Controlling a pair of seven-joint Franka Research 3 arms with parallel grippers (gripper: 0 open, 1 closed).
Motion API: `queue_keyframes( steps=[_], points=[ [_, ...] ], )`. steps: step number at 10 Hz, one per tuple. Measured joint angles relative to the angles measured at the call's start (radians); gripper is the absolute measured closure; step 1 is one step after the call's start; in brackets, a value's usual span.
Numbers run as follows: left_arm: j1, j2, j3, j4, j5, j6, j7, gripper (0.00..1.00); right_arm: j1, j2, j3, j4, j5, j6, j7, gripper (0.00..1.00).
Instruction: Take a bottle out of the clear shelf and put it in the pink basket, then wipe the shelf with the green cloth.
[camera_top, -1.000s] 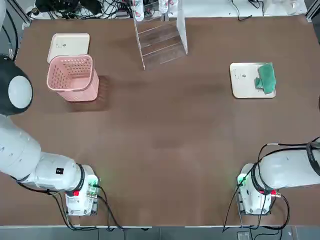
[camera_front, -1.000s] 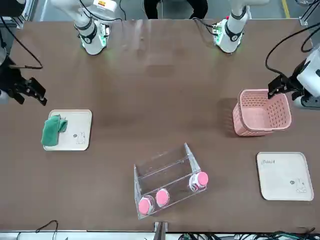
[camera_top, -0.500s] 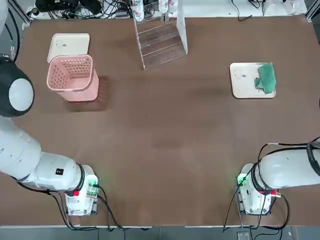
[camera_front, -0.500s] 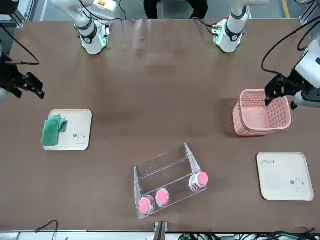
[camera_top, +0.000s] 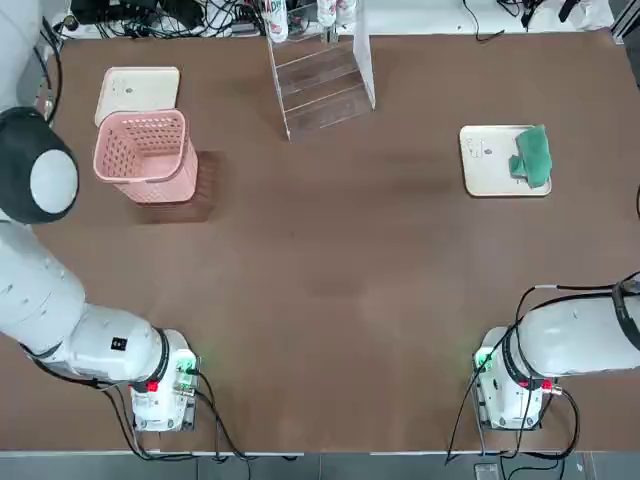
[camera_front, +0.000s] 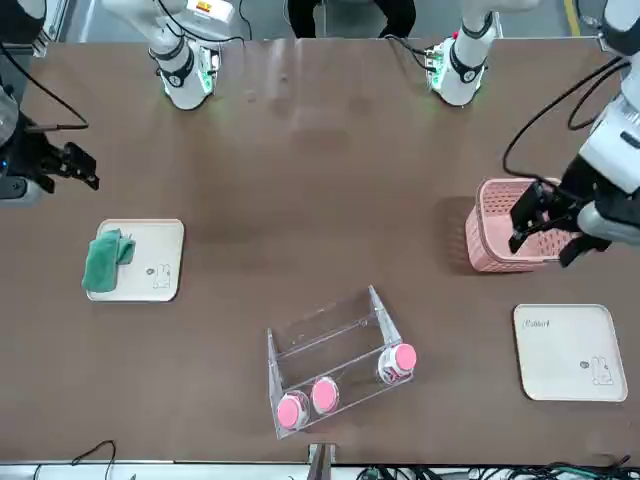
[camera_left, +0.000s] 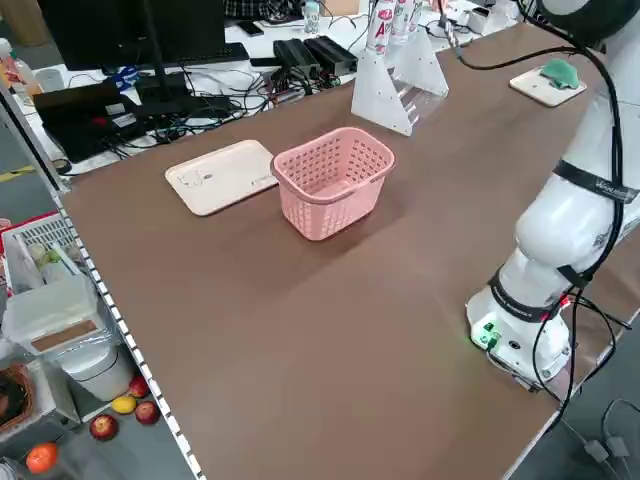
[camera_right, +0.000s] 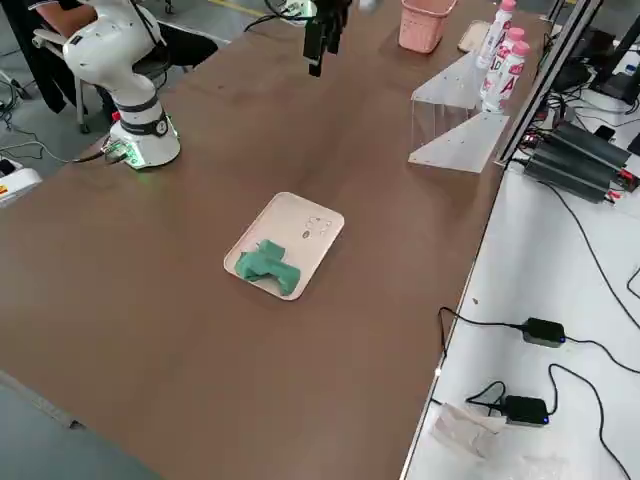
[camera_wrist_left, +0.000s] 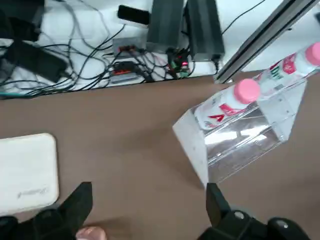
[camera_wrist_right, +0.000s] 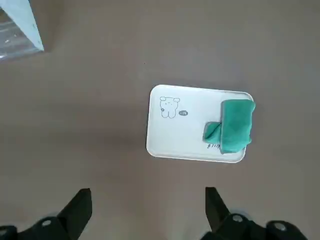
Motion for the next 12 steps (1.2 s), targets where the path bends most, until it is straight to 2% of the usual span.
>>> queue_keyframes(
  steps=[3,4,6,7,9,11,12],
  points=[
    [-0.080,0.090,-0.039,-0.013,0.002,0.227,0.014,0.00,-0.066,0.004,-0.004,-0.047,0.000,0.031,-0.250,0.00],
    [-0.112,0.118,-0.040,-0.015,0.021,0.295,0.024,0.00,-0.118,0.010,-0.006,-0.057,0.011,0.049,-0.365,0.00],
    [-0.161,0.185,-0.042,-0.020,0.069,0.453,0.046,0.01,-0.261,0.057,-0.010,-0.077,0.129,0.088,-0.595,0.00],
    [-0.181,0.228,-0.042,-0.022,0.094,0.560,0.047,0.01,-0.342,0.112,-0.012,-0.096,0.193,0.141,-0.683,0.00],
    [-0.193,0.298,-0.042,-0.021,0.153,0.697,0.065,0.01,-0.460,0.263,-0.014,-0.132,0.325,0.281,-0.804,0.00],
    [-0.186,0.320,-0.041,-0.020,0.181,0.786,0.078,0.01,-0.511,0.403,-0.014,-0.133,0.446,0.367,-0.855,0.00],
    [-0.183,0.320,-0.040,-0.018,0.182,0.794,0.080,0.01,-0.521,0.448,-0.013,-0.132,0.487,0.412,-0.872,0.00]
  ],
)
